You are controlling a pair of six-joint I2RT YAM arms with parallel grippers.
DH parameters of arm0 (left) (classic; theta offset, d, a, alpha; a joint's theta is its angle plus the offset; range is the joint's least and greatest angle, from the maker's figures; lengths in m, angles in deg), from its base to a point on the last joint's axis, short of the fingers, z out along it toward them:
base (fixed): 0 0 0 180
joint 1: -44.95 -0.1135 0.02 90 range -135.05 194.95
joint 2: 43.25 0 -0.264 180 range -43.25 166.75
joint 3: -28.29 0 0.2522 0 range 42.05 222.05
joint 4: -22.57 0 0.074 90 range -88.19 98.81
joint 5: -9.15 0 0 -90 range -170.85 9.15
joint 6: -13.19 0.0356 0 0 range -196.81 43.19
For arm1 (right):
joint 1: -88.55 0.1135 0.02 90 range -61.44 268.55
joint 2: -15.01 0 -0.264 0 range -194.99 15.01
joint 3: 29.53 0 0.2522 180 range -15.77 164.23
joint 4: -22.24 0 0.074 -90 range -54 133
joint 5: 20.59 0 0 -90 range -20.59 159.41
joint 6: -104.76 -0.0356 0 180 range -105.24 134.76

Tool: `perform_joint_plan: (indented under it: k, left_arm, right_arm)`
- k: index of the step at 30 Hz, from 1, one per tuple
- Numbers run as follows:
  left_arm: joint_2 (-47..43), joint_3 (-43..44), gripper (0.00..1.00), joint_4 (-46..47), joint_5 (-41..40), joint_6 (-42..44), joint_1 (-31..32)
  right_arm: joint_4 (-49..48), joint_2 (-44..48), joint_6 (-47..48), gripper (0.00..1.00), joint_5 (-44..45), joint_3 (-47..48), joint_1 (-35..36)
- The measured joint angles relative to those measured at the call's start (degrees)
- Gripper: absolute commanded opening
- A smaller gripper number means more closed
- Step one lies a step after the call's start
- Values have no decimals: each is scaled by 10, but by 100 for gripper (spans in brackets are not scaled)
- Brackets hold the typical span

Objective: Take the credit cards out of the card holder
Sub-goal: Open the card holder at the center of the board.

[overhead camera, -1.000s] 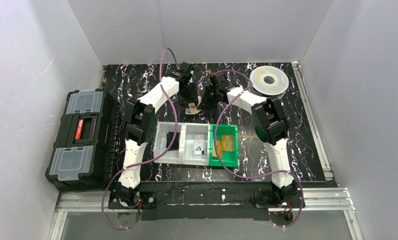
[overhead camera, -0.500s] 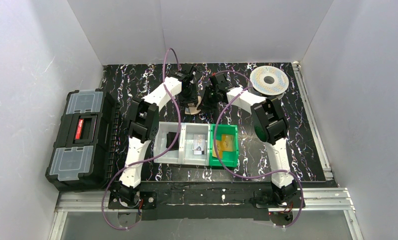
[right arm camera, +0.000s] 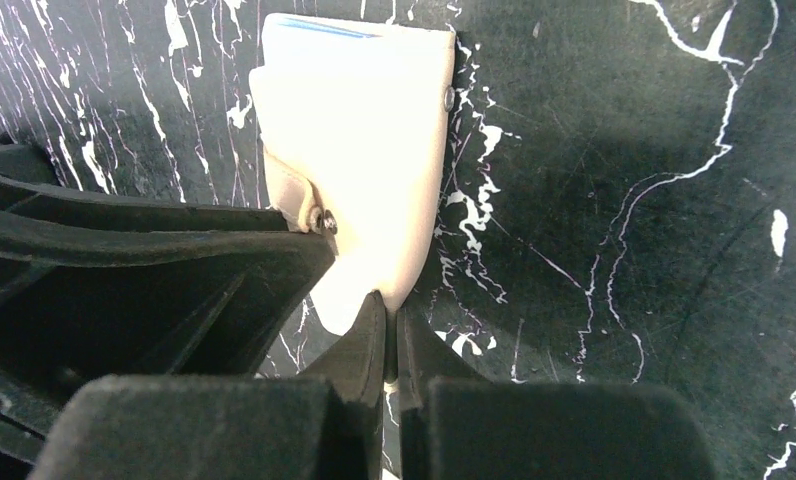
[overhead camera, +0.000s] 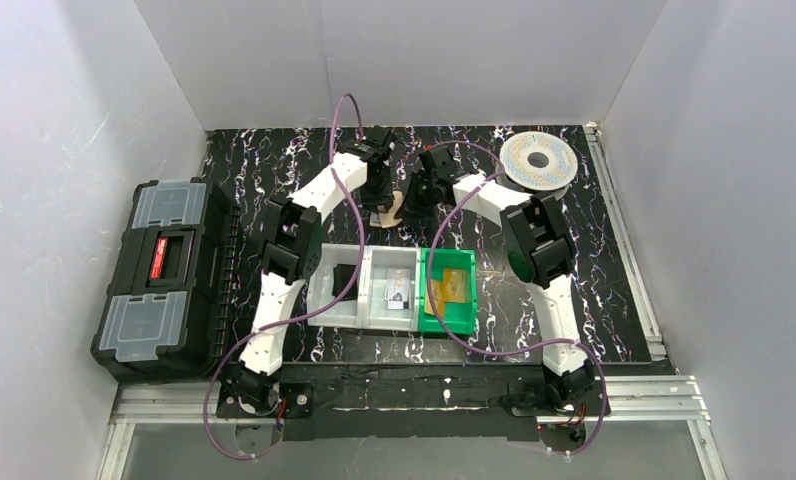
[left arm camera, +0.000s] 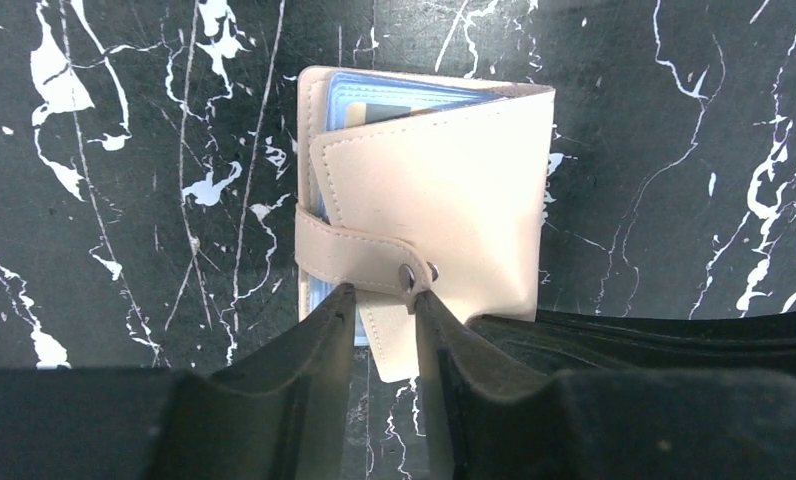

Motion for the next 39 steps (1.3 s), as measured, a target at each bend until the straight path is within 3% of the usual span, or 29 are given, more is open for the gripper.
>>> perform_joint_plan:
  k: [9, 15, 21, 24, 28, 31, 39]
  left_arm:
    - [7, 17, 0, -1, -36, 24, -1]
    - [9, 19, 0, 0, -42, 35, -2]
    - [-2, 12, 0, 0, -58, 47, -2]
    - [-20, 1, 0, -3, -64, 50, -3]
    - [-54, -7, 0, -5, -68, 54, -5]
    - [-72, -8, 0, -5, -71, 54, -5]
    - [-90, -11, 0, -7, -79, 55, -5]
  right_arm:
    - [5, -4, 7, 1, 0, 5, -1]
    - [9, -6, 12, 1, -2, 11, -1]
    - [40, -15, 20, 8, -4, 41, -1]
    - [59, -18, 26, 18, -5, 59, -3]
    - [76, -19, 29, 47, -7, 79, -5]
    - [81, -19, 34, 59, -12, 83, -7]
    - [116, -13, 42, 68, 0, 83, -8]
